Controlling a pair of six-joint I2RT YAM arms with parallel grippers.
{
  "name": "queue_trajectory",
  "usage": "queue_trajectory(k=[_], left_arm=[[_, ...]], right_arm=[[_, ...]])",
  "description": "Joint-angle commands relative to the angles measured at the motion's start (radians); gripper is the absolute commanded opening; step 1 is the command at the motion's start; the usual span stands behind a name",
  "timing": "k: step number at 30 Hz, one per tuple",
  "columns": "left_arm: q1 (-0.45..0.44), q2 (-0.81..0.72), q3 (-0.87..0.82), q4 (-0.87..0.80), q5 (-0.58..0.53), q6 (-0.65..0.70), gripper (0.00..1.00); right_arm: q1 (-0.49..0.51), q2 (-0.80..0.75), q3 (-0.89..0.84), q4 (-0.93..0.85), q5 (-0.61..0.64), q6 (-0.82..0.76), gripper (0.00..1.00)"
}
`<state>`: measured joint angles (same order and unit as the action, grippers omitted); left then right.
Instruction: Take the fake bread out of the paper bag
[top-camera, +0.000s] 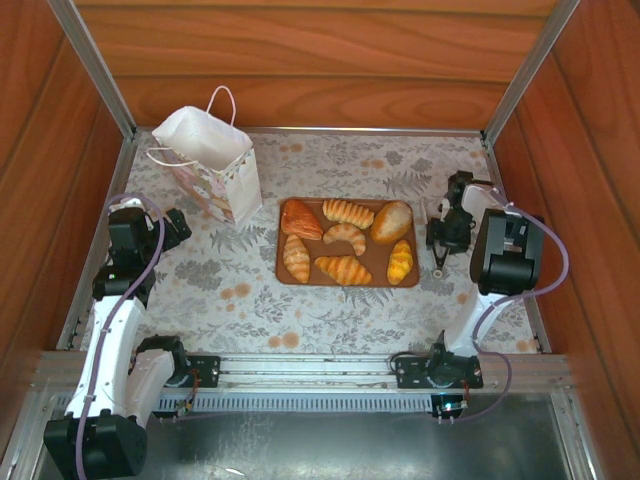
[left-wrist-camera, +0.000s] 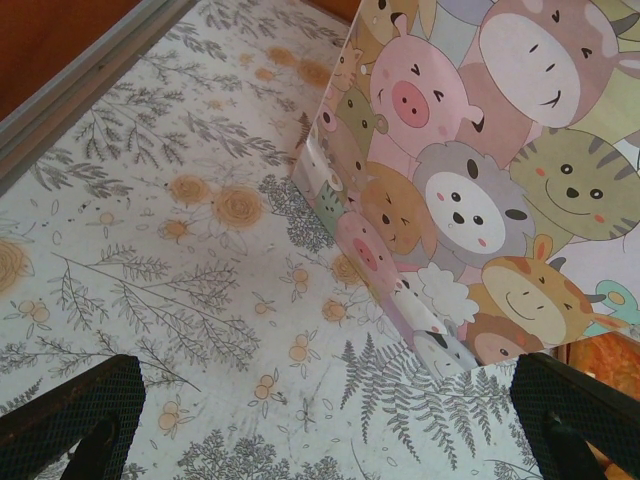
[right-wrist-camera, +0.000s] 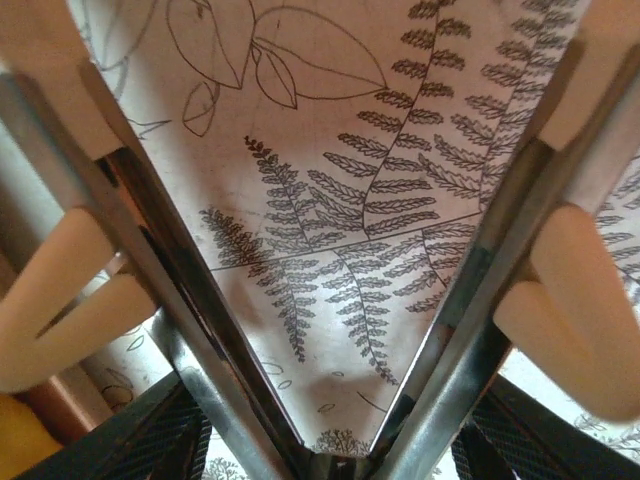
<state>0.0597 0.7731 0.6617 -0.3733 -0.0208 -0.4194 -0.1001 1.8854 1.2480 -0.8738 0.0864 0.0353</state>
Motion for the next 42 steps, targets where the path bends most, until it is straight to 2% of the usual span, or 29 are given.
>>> queue_trajectory(k=[1,3,4,10,13,16,21,24,26,29,34,37,40,42], left_arm=[[0.012,-0.017,-0.005,0.019,-0.001,0.017,1.00],[0.011,-0.022,-0.008,0.020,-0.005,0.026,1.00],[0.012,-0.023,-0.008,0.020,-0.006,0.030,1.00],[0.011,-0.027,-0.008,0.021,-0.011,0.052,1.00],[0.011,-0.027,-0.010,0.023,-0.022,0.068,1.00],[0.012,-0.026,-0.028,0.054,-0.077,0.092,1.00],[0.011,0.005,-0.113,0.248,-0.241,0.165,1.00],[0.012,0.069,-0.133,0.315,-0.320,0.201,1.00],[0.013,0.123,-0.136,0.347,-0.339,0.230,1.00],[0.013,0.221,-0.127,0.377,-0.342,0.282,1.00],[0.015,0.340,-0.159,0.524,-0.316,0.304,1.00],[0.014,0.391,-0.212,0.700,-0.266,0.296,1.00],[0.018,0.471,-0.226,0.820,-0.190,0.299,1.00],[0.020,0.528,-0.221,0.861,-0.153,0.300,1.00]], right_arm=[[-0.012,-0.020,-0.007,-0.007,-0.014,0.014,0.66],[-0.016,-0.036,-0.005,-0.016,-0.003,0.034,0.81],[-0.017,-0.043,-0.003,-0.020,-0.004,0.038,0.83],[-0.027,-0.115,0.022,-0.065,0.067,0.049,0.85],[-0.029,-0.213,0.007,-0.025,0.119,0.064,0.84],[-0.030,-0.397,-0.101,0.168,0.152,0.085,0.84],[-0.029,-0.701,-0.515,0.771,0.181,0.033,0.84],[-0.029,-0.785,-0.705,1.026,0.169,0.021,0.84],[-0.029,-0.786,-0.758,1.114,0.142,0.015,0.85],[-0.029,-0.766,-0.714,1.046,0.102,0.028,0.85],[-0.026,-0.700,-0.751,1.186,-0.043,0.019,0.83],[-0.025,-0.634,-0.823,1.364,-0.094,-0.002,0.82],[-0.020,-0.596,-0.826,1.384,-0.100,-0.014,0.82],[-0.003,-0.637,-0.815,1.350,-0.118,-0.036,0.79]])
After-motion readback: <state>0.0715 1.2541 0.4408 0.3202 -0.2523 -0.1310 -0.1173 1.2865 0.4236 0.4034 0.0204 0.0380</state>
